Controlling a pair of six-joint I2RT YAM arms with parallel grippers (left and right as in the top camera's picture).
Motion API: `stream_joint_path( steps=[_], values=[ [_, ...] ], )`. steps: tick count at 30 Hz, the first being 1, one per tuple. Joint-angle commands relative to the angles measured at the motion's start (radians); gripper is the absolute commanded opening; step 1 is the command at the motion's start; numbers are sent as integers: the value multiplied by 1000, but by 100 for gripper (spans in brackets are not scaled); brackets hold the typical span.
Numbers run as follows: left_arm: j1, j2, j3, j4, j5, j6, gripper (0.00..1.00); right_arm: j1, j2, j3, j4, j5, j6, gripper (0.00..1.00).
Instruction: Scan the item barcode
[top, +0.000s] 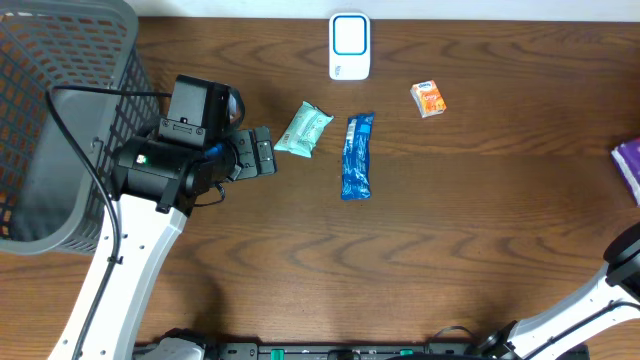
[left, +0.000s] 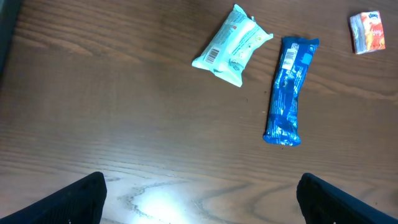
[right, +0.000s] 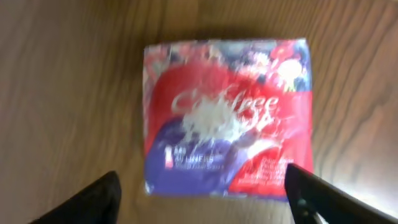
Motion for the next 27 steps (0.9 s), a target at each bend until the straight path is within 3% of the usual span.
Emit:
stream_joint_path(
  steps=[1, 5, 10, 17, 19, 20, 21, 27],
  values=[
    [5, 6, 3, -3, -13, 17, 98, 3, -41, 67, -43, -52, -30, 81],
    [5, 6, 3, -3, -13, 17, 98, 7, -121, 105, -90, -197, -34, 80],
    [5, 6, 3, -3, -13, 17, 98, 63, -203, 105, -155, -518, -124, 66],
    [5, 6, 3, -3, -13, 17, 98, 336, -173, 99, -389, -607, -399, 73],
    [5, 6, 3, -3, -13, 17, 98, 428, -150, 92, -415, -601, -420, 78],
    [5, 6, 3, -3, -13, 17, 97, 491, -132, 82, -418, -591, -419, 89],
    [5, 6, 3, -3, -13, 17, 98, 534, -118, 74, -417, -586, -419, 93],
    [5, 6, 3, -3, -13, 17, 98, 762, -8, 53, -343, -584, -405, 99]
  ],
)
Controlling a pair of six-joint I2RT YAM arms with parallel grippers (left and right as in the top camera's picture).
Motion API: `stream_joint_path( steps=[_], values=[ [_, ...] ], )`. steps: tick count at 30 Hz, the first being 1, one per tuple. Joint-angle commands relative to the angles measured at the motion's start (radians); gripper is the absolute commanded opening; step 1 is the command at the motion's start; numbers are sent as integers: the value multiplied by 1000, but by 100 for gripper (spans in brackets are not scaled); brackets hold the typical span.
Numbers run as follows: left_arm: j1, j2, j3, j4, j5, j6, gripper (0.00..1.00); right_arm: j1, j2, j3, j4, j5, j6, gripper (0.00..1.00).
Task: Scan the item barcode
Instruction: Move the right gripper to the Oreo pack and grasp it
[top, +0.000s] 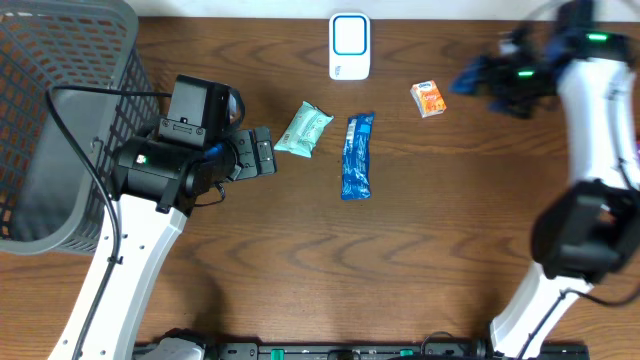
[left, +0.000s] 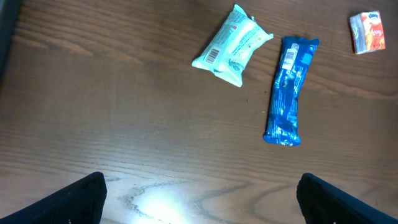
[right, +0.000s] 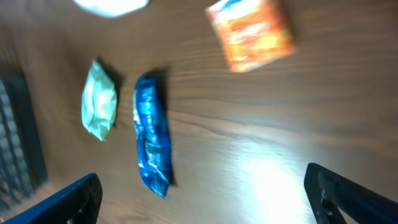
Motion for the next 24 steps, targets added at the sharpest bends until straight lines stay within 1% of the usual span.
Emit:
stream_joint_path(
  steps=[1, 2, 4, 6, 9, 12, 15, 19, 20, 22, 24],
  values=[
    [5, 6, 3, -3, -13, 17, 98, 127, 79, -10, 41, -12, -4, 99],
    [5, 6, 3, -3, -13, 17, 98, 151, 98, -10, 51, -12, 10, 99],
    [5, 6, 3, -3, -13, 17, 98, 198, 137, -10, 64, -12, 39, 95],
    [5, 6, 3, -3, -13, 17, 98, 238, 181, -10, 74, -12, 60, 85],
    [5, 6, 3, -3, -13, 17, 98, 277, 237, -10, 82, -16, 74, 77],
    [5, 6, 3, -3, -13, 17, 98, 311, 290, -10, 84, -15, 75, 64],
    [5, 6, 3, -3, -13, 17, 98, 332, 338, -10, 85, -15, 75, 63],
    [5, 6, 3, -3, -13, 17, 98, 341, 385, -10, 79, -16, 75, 57],
    [5, 6, 3, -3, -13, 17, 98, 341, 391, -11, 75, -16, 75, 57],
    [5, 6, 3, -3, -13, 17, 98, 343, 401, -11, 67, -16, 75, 53],
    [5, 6, 3, -3, -13, 17, 98, 347, 403, -13, 64, -15, 67, 43]
  ],
)
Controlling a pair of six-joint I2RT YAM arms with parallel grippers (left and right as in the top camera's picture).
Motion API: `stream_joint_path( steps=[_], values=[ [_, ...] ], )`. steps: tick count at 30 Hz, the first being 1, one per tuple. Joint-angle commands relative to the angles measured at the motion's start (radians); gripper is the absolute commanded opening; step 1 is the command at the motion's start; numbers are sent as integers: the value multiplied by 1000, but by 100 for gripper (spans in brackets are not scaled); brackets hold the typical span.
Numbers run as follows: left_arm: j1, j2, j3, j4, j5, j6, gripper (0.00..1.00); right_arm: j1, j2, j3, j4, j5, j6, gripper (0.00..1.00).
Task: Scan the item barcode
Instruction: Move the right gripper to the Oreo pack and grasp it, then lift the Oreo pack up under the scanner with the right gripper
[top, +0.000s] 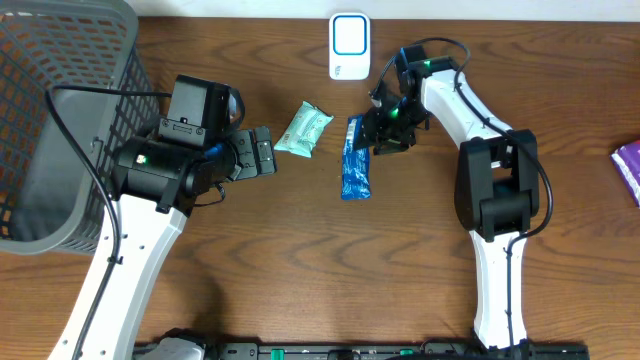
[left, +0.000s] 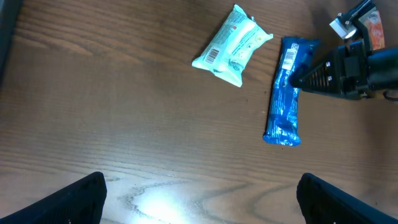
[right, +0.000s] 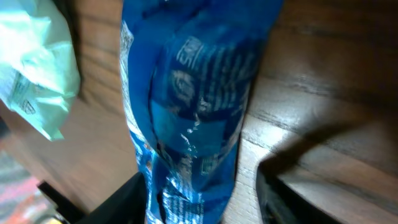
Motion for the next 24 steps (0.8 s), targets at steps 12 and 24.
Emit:
stream_joint_path(
  steps=[12, 24],
  values=[
    [5, 6, 3, -3, -13, 17, 98, 45, 54, -7, 10, 38, -32, 1],
    [5, 6, 3, -3, -13, 17, 98, 68, -225, 1, -49, 647, 164, 1]
  ],
)
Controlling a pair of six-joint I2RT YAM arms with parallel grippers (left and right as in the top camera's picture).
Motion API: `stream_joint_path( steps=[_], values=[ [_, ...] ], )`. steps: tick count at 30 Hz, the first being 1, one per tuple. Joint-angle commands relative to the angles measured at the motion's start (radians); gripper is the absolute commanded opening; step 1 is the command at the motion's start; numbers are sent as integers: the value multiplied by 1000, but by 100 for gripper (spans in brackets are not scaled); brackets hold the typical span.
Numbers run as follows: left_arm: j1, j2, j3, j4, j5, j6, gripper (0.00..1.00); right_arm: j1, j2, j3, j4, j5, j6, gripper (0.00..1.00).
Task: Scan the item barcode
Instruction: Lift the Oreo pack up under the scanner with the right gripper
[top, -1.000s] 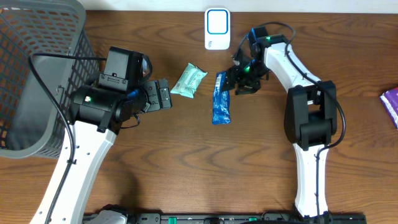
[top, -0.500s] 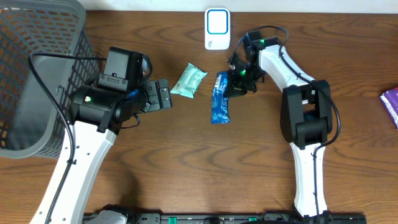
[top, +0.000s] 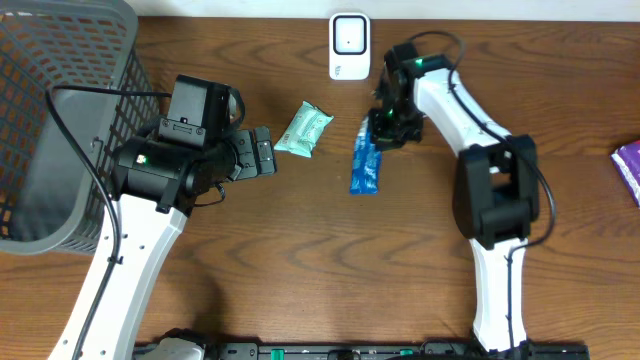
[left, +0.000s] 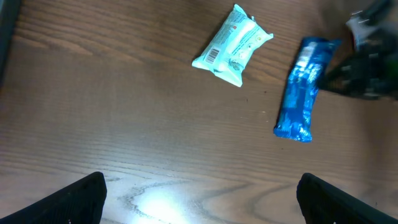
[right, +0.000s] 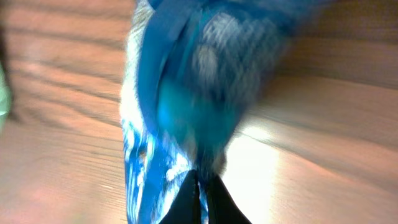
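Observation:
A long blue packet (top: 366, 163) lies slanted at mid table, right of a mint-green packet (top: 303, 130). My right gripper (top: 384, 126) is shut on the blue packet's far end. In the right wrist view the blurred blue packet (right: 186, 87) fills the frame, and the two fingertips (right: 189, 202) meet on it. The white scanner (top: 349, 45) stands at the far edge, just behind that gripper. My left gripper (top: 256, 152) hangs open left of the mint packet. Its wrist view shows the mint packet (left: 232, 46) and the blue packet (left: 303, 90), with nothing in the left gripper (left: 199, 190).
A grey mesh basket (top: 60, 120) takes up the far left. A purple package (top: 628, 165) lies at the right edge. The right arm (top: 455, 100) reaches across the far right part of the table.
My right gripper stood open astride the blue packet's far end and is now shut on it. The packet has shifted a little to the right and turned. The left arm has not moved.
My right gripper was first open over a red and purple package at the right edge. It was then near the orange box, then open at the blue packet's far end. Now it grips that end. The left gripper stayed open beside the mint packet.

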Motion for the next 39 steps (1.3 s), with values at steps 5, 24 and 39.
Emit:
stream_joint_path(
  steps=[5, 24, 39],
  values=[
    [5, 6, 3, -3, -13, 17, 98, 103, -197, 3, -44, 632, 148, 1],
    [5, 6, 3, -3, -13, 17, 98, 72, -130, -82, 20, 119, 122, 84],
    [5, 6, 3, -3, -13, 17, 98, 61, -127, -442, 406, 21, 195, 61]
  ],
)
